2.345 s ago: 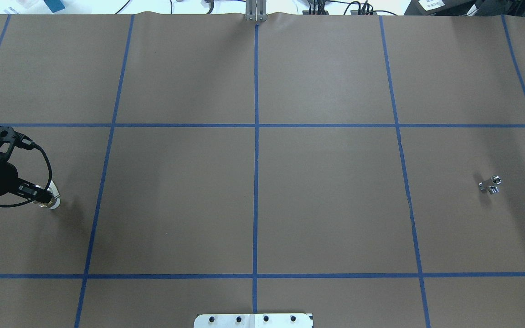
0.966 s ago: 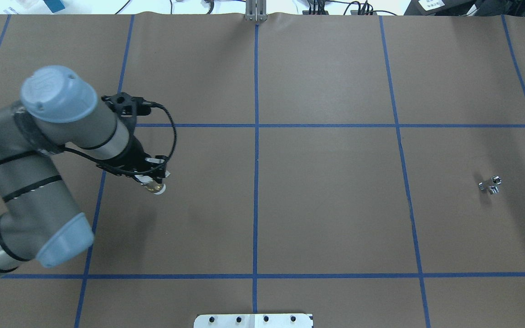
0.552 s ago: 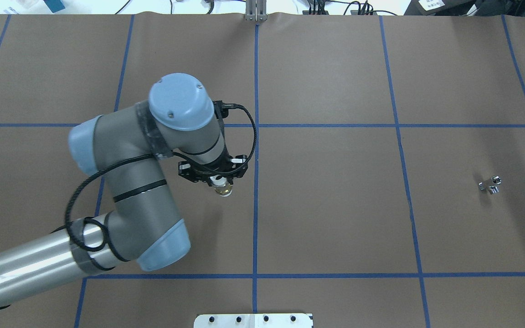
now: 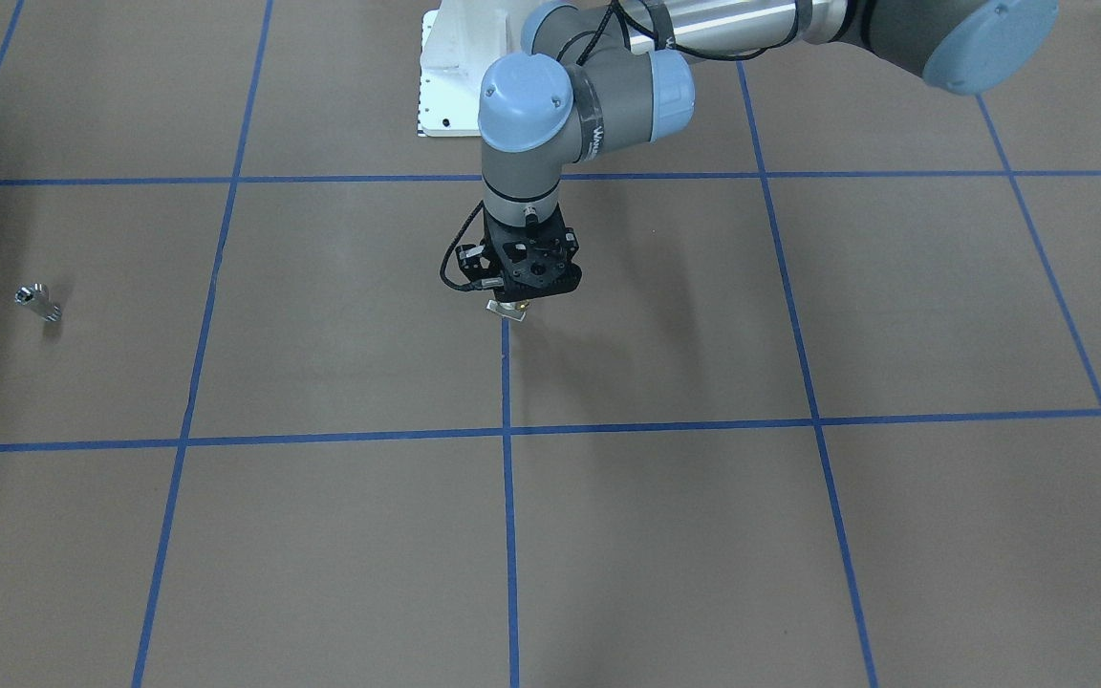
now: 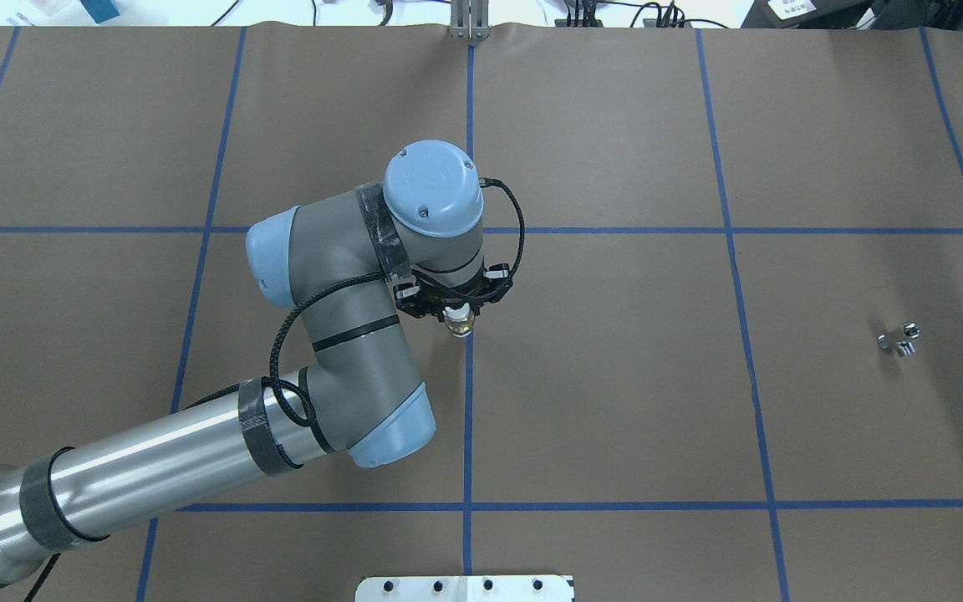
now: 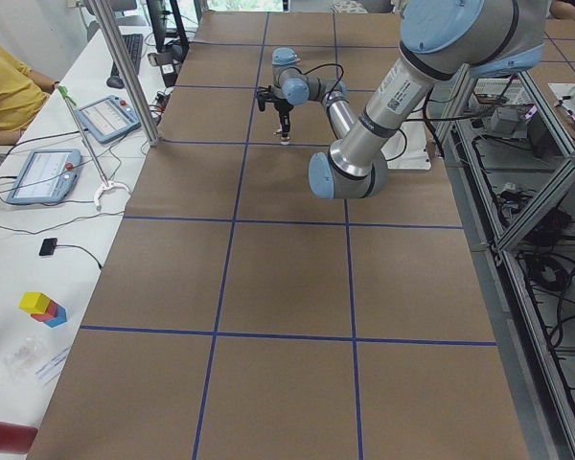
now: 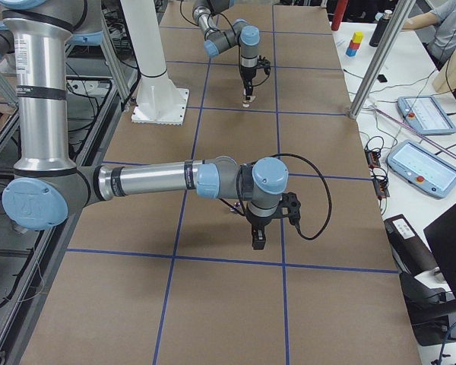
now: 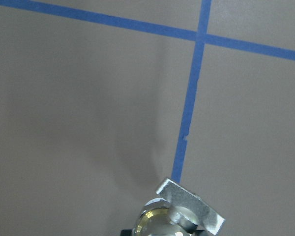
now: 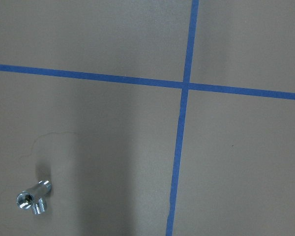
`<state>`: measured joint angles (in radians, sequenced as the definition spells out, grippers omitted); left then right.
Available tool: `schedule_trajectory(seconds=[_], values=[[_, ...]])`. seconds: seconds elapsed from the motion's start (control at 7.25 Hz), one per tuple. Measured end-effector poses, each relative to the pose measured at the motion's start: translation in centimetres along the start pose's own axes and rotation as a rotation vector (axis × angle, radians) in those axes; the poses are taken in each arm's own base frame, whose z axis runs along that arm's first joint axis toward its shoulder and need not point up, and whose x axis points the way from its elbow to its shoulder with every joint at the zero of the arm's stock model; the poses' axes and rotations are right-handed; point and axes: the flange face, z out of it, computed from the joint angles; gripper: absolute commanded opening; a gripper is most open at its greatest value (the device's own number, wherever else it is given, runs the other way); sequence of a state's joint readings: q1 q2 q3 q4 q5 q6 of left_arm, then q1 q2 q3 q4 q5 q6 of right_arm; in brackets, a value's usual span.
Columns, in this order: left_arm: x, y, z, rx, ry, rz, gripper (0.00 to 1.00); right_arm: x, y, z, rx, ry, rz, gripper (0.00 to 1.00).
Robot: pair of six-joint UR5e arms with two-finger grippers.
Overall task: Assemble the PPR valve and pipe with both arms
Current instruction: 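Carry the valve piece with the left gripper to the table center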
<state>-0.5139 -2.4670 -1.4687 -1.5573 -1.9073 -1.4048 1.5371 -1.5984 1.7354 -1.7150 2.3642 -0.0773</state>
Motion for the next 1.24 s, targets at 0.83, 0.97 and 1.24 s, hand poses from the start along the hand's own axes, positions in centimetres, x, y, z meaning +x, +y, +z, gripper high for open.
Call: schedule_trajectory(seconds=[0.83,0.97,1.24], values=[[0.5,1.1,0.9,-0.010,-0.002,0.015,0.60,0.1,0.0,0.0,-0.001,0.001,0.000,1.00],[0.6,1.3,1.0,-0.013,-0.002,0.017,0.66,0.1,0.0,0.1,-0.001,0.001,0.000,1.00],[0.8,1.8,1.2,-0.018,-0.001,0.022,0.83,0.1,-0.1,0.1,-0.002,0.002,0.000,1.00]])
